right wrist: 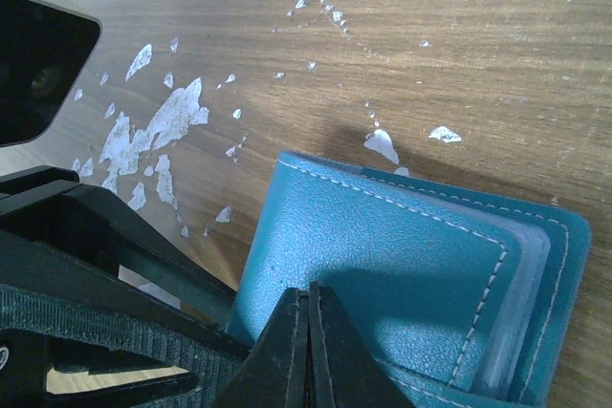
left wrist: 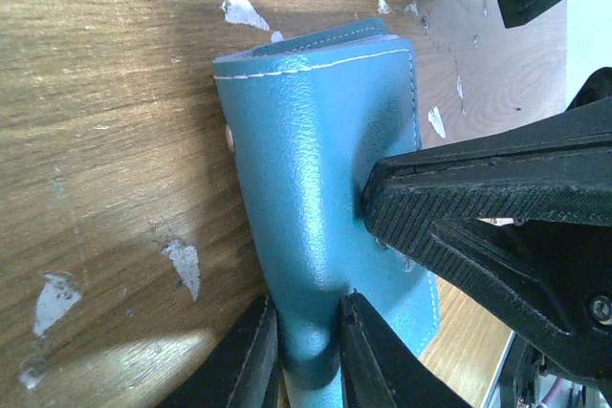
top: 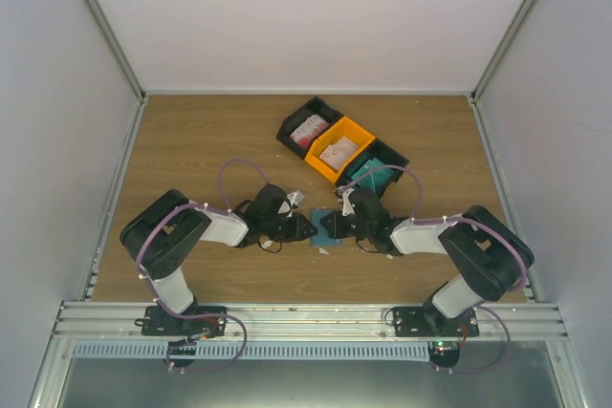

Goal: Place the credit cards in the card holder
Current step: Close the card holder at the center of the board.

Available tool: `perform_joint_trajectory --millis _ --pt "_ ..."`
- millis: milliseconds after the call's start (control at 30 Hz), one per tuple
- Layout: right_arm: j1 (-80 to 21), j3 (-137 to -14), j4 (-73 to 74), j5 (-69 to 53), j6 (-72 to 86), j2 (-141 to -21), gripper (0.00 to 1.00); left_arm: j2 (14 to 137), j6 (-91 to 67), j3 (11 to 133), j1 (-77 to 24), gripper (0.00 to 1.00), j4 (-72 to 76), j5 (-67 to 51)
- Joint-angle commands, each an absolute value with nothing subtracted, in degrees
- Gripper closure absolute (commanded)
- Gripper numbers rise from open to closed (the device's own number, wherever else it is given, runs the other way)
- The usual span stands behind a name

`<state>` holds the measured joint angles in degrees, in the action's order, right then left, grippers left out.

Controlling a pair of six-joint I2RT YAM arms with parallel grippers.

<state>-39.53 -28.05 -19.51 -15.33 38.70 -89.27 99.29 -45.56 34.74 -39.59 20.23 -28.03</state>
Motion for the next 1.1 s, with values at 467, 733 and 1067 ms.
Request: perform_joint_trajectory --millis 467,733,1067 --pt "-43.4 -22.2 -10.7 -20.2 37.1 -94.2 1.00 104.7 -45.4 34.1 -40.1 0.79 16.0 -20.3" --pt "-47.7 -20.9 -7.5 -8.2 38.8 -94.3 0.99 105.6 -45.9 34.3 -40.1 0.80 16.5 -20.5" --pt "-47.6 -30.8 0.2 -10.0 37.0 -86.8 0.80 101.8 -45.9 33.2 -40.1 0.79 16.7 -21.4"
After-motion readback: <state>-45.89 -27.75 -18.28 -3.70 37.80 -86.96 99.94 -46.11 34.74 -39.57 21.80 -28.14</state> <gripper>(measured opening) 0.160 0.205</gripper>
